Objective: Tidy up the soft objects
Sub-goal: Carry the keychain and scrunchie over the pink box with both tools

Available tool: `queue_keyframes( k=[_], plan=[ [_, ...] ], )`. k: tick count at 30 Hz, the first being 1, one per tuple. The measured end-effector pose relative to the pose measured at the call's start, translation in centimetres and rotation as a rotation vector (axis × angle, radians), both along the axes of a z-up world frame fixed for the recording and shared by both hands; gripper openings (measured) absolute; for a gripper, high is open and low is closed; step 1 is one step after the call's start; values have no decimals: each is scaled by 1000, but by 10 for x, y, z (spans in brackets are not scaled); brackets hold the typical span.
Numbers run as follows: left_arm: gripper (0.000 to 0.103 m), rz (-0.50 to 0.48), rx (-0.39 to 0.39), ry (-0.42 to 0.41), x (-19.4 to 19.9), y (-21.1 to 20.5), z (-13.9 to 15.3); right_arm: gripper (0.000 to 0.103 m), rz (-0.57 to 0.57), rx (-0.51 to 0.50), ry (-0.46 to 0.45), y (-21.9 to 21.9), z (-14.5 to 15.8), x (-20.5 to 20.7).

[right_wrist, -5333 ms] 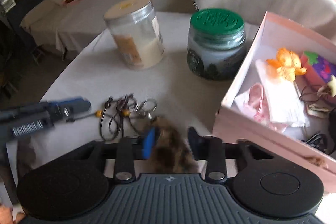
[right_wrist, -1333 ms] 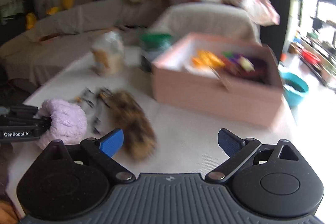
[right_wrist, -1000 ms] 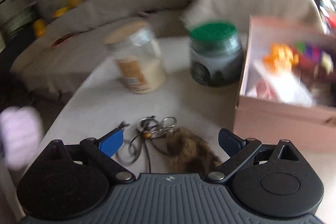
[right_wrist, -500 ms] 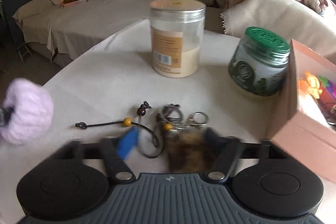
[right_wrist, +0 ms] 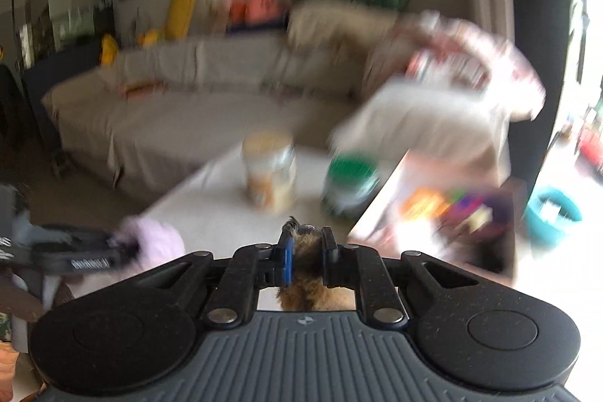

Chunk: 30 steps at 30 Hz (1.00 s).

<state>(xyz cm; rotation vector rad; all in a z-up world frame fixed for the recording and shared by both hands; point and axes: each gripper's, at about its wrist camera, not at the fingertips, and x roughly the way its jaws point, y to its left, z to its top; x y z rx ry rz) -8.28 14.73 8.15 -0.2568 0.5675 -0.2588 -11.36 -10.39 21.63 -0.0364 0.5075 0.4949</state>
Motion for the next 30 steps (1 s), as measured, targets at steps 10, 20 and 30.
queue_keyframes(
  k=[10, 20, 30],
  plan=[
    [19, -205, -55, -40, 143, -115, 94, 13, -145, 103, -192, -75, 108, 37],
    [22, -312, 54, 171, 275, -181, 22, 13, -191, 177, -57, -90, 110, 155],
    [23, -324, 161, 138, 292, -181, 39, 14, -191, 211, 195, -84, 30, 243]
  ],
)
